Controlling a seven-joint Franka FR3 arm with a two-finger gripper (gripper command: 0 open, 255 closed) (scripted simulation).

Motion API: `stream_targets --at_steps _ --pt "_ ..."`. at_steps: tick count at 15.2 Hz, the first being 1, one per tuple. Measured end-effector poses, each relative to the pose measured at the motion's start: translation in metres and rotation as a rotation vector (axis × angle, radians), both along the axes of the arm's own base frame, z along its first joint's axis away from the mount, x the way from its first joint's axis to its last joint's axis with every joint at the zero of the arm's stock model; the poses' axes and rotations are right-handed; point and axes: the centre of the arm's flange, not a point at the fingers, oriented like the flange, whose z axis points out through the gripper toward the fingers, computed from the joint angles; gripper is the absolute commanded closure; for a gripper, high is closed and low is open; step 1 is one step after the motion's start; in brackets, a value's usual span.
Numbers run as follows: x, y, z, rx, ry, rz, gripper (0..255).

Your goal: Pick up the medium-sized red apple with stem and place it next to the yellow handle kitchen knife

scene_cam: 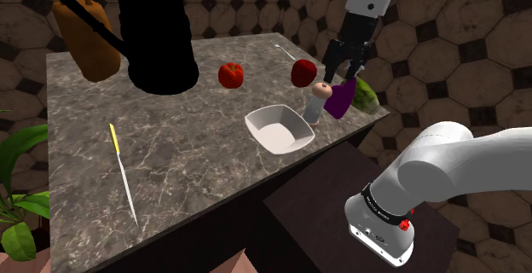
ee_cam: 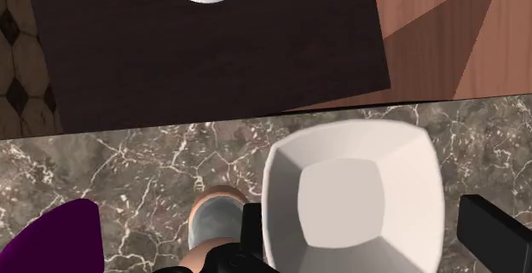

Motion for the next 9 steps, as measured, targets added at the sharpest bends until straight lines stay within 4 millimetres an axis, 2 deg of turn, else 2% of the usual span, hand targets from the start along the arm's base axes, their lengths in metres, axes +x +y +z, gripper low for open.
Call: stream_targets --at_steps 2,9 --pt "0.000 -0.004 -0.003 -0.002 -0.009 0.006 0" --pt "0.022 -0.065 -0.036 -0.029 -0.144 0.093 0"
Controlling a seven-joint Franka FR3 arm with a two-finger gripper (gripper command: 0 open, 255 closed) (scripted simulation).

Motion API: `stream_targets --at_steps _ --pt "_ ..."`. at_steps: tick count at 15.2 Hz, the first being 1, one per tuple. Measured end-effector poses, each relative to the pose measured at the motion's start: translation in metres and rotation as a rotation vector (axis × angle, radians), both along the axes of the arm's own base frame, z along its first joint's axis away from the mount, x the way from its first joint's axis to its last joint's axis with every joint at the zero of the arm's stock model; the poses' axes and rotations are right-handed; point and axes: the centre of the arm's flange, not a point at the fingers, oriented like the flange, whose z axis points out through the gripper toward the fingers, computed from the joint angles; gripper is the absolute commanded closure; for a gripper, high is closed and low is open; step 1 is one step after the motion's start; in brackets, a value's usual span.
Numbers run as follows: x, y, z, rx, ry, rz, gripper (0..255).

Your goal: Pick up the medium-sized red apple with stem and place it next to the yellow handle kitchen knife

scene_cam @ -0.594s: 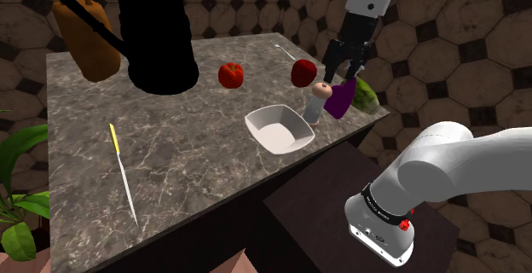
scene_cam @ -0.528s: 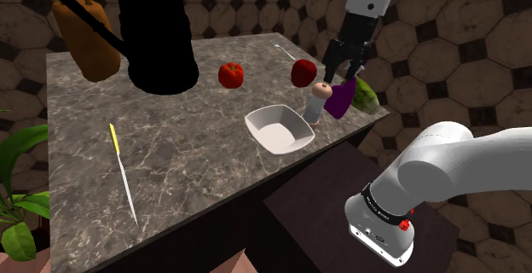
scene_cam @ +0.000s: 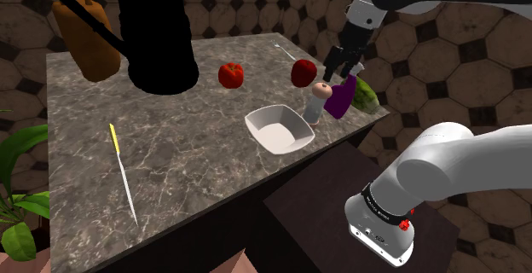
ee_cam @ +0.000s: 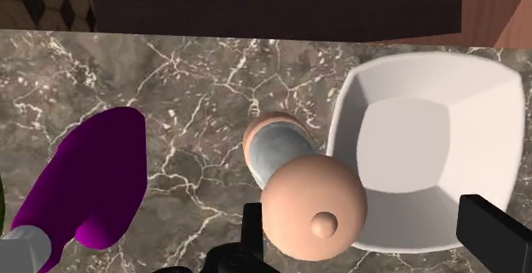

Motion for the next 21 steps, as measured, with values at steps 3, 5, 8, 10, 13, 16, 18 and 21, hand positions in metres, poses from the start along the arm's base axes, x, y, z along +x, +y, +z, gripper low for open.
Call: stream_targets --at_steps 3,5,8,10,13,16,18,21 --pt "0.014 -0.026 -0.016 -0.013 -0.062 0.042 0" --pt "0.023 -0.043 -0.025 -0.022 -0.105 0.070 0" --pt "0.038 -0.073 -0.033 -0.035 -0.169 0.111 0" --pt "0.053 -0.089 -0.042 -0.043 -0.211 0.139 0" --pt "0.070 -0.114 -0.052 -0.057 -0.275 0.180 0" --pt "0.092 -0.137 -0.060 -0.070 -0.339 0.221 0" --pt "0.107 -0.152 -0.065 -0.079 -0.380 0.249 0" --pt "0.128 -0.179 -0.072 -0.094 -0.440 0.288 0"
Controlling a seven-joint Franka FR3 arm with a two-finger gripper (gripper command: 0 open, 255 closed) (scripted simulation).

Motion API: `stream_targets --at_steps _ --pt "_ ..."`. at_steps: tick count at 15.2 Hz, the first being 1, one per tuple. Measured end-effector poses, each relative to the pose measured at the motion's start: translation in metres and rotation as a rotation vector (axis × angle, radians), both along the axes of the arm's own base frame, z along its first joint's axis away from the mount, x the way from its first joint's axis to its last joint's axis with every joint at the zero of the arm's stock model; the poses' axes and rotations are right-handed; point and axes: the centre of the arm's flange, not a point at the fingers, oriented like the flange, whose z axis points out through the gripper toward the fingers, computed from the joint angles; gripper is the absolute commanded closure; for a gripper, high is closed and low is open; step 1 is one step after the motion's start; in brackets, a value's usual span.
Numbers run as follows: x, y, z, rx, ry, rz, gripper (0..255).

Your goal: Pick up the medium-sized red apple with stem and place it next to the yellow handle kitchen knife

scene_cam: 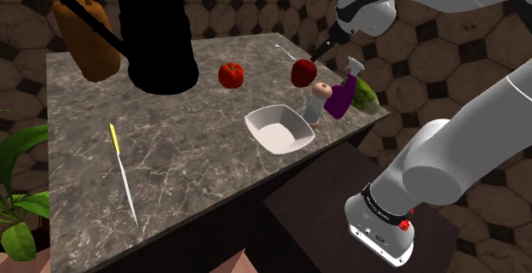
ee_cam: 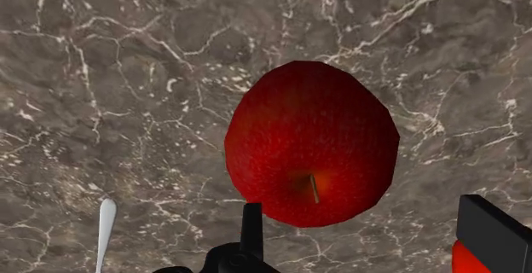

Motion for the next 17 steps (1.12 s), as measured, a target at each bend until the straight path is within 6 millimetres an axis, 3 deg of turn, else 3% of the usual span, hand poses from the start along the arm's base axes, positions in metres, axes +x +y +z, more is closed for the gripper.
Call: stream_targets --at_steps 8,14,15,17 --pt "0.023 -0.004 -0.030 -0.006 -0.021 0.015 0" --pt "0.025 -0.004 -0.035 -0.006 -0.022 0.015 0" --pt "0.025 -0.004 -0.035 -0.006 -0.022 0.015 255" --pt "0.025 -0.006 -0.033 -0.009 -0.026 0.012 255"
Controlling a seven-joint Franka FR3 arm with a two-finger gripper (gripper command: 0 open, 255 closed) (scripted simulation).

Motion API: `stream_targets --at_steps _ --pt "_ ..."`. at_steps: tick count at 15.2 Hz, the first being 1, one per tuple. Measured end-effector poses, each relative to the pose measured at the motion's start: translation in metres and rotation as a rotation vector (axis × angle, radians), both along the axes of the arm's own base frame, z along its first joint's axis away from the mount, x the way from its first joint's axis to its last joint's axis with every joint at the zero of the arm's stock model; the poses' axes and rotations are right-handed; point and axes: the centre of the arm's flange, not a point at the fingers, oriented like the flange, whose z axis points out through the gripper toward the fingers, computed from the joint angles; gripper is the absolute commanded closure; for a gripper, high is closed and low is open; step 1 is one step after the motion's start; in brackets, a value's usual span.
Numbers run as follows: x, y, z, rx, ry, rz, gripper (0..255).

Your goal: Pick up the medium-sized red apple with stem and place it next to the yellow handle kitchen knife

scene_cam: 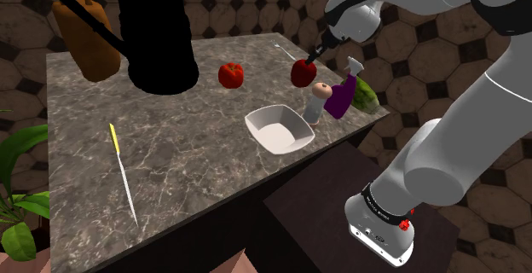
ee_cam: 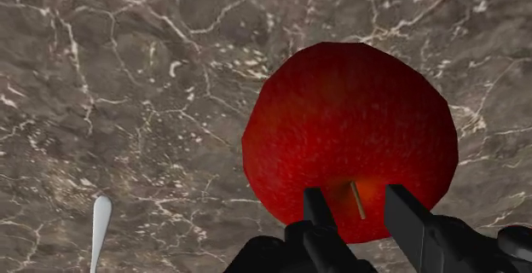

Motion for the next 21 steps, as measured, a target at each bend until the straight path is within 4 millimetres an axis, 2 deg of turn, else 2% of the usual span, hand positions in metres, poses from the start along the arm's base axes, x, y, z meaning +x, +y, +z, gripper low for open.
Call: stream_targets --at_steps 9,21 --pt "0.000 0.001 0.001 0.002 0.004 0.002 255" --pt "0.001 0.001 0.061 0.002 0.005 0.003 255"
